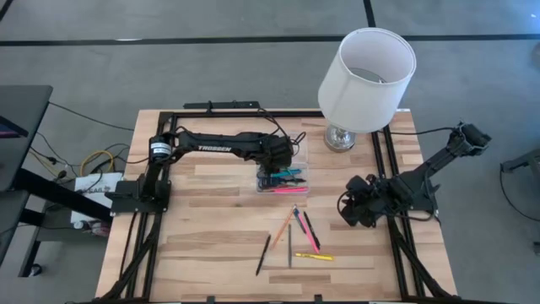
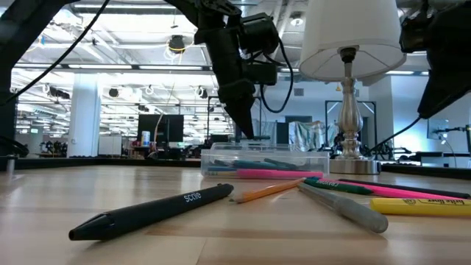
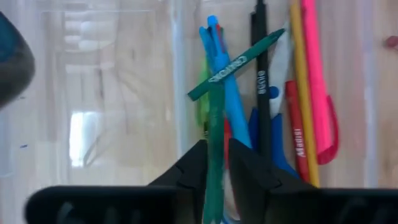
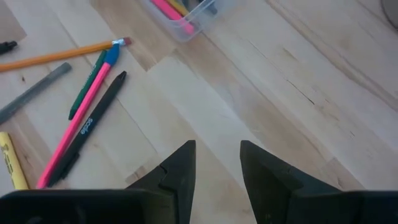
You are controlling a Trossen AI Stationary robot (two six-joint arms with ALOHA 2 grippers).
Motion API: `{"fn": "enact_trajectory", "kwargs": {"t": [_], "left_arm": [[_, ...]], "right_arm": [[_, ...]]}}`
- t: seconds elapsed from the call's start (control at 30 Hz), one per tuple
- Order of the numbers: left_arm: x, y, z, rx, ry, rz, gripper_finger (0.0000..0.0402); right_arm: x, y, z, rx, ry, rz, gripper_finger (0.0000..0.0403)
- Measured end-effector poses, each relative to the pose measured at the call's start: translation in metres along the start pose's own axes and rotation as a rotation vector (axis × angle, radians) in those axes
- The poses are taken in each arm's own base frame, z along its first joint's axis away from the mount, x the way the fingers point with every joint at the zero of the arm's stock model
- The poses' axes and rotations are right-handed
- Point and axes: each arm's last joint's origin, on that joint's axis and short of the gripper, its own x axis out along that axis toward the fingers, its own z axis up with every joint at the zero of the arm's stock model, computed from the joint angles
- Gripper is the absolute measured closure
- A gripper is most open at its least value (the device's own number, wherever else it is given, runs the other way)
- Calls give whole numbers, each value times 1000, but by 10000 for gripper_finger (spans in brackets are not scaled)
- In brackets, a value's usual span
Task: Pick & place school supplies into a supply box
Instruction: Put the green crayon into the transparent supply box, then put the black ballpen into the transparent supply box
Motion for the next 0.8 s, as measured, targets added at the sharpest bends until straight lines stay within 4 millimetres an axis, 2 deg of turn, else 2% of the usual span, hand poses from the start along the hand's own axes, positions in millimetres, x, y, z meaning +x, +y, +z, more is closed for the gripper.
{"fn": "enact_trajectory", "kwargs": {"t": [0.2,0.43,0.6,0.8], "left_arm": [[0,0,-4,4,41,15,287],[-9,-7,-13,-42,108,-158,277],[-31,-14,-13,-79,73,-306,277],[-71,-23,-10,-21,-16,-305,276]], "right_arm": [[2,2,6,61,-21,24,285],[4,12,20,162,-80,134,285],[7,18,31,248,-98,219,285],[24,33,35,332,-21,281,285]]}}
